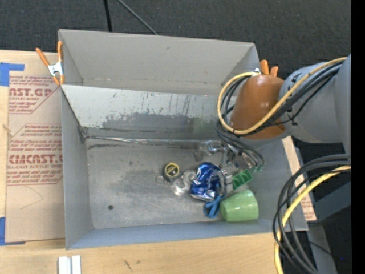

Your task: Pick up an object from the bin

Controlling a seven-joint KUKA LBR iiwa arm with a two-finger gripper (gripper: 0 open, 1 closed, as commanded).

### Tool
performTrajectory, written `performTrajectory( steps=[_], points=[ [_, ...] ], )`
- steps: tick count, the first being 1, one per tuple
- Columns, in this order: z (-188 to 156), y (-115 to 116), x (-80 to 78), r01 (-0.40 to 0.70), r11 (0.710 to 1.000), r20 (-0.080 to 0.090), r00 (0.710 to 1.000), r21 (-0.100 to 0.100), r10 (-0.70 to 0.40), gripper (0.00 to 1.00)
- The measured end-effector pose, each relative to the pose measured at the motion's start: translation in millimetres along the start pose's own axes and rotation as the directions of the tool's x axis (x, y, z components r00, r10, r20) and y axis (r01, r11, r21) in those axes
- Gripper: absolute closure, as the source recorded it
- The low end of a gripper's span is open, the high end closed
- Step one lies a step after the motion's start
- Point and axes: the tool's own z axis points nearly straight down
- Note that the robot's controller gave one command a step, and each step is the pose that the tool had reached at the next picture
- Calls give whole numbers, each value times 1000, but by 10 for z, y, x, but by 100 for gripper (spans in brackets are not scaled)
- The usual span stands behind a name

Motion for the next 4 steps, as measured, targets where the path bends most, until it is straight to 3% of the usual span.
performTrajectory(
  steps=[1, 2, 3, 4],
  points=[
    [-321, 91, 80, -118, 993, 4, 993, 1, 118, 0],
    [-309, 187, 123, -131, 991, 2, 991, 0, 131, 0],
    [4, 157, 238, -116, 993, 1, 993, 0, 116, 0],
    [4, 165, 230, -116, 993, 3, 993, 0, 116, 0]
  ],
)
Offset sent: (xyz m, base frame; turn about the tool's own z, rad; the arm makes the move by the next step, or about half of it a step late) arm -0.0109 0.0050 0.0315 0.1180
